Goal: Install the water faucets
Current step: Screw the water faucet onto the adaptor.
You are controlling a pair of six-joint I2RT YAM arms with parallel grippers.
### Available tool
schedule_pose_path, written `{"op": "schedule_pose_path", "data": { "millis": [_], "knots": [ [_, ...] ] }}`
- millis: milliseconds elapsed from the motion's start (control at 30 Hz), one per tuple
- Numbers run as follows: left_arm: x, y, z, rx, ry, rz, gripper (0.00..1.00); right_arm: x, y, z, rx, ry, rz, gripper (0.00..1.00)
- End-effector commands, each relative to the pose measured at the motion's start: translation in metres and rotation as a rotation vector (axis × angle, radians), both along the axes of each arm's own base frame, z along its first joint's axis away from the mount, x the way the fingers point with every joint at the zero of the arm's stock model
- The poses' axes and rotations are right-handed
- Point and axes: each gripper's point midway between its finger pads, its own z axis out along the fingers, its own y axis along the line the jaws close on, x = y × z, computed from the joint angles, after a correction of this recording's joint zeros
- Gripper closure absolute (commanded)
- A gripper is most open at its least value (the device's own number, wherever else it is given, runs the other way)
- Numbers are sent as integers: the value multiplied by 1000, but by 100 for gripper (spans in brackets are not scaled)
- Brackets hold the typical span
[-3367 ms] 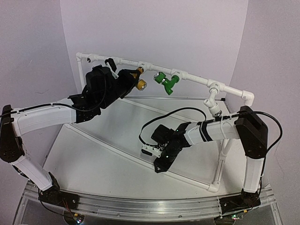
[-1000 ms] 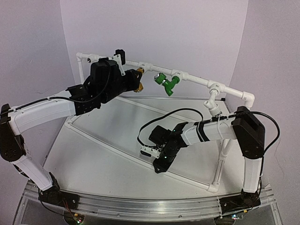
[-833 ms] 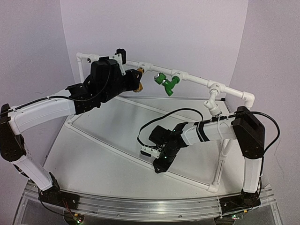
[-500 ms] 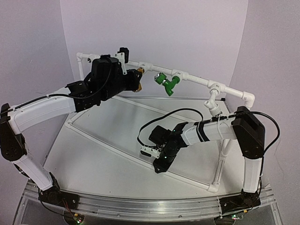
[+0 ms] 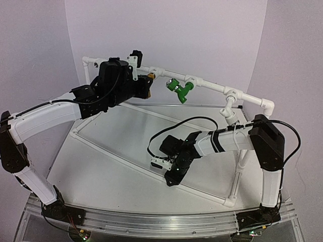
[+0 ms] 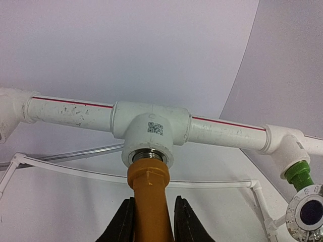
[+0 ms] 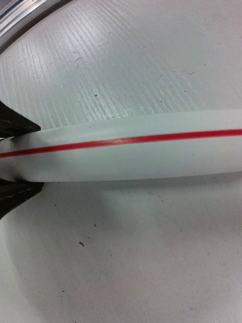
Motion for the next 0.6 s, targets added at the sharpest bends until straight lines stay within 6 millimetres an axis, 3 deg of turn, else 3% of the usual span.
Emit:
{"op": "schedule_pose_path", "data": {
  "millis": [0,567],
  "knots": [
    [-50,-56,54,-88,-136,-308,100,0,26,-13,54,-10,7,100],
    [-49,-68,43,25,-207,-327,100,3,25,-15,46,-26,-13,100]
  ]
}}
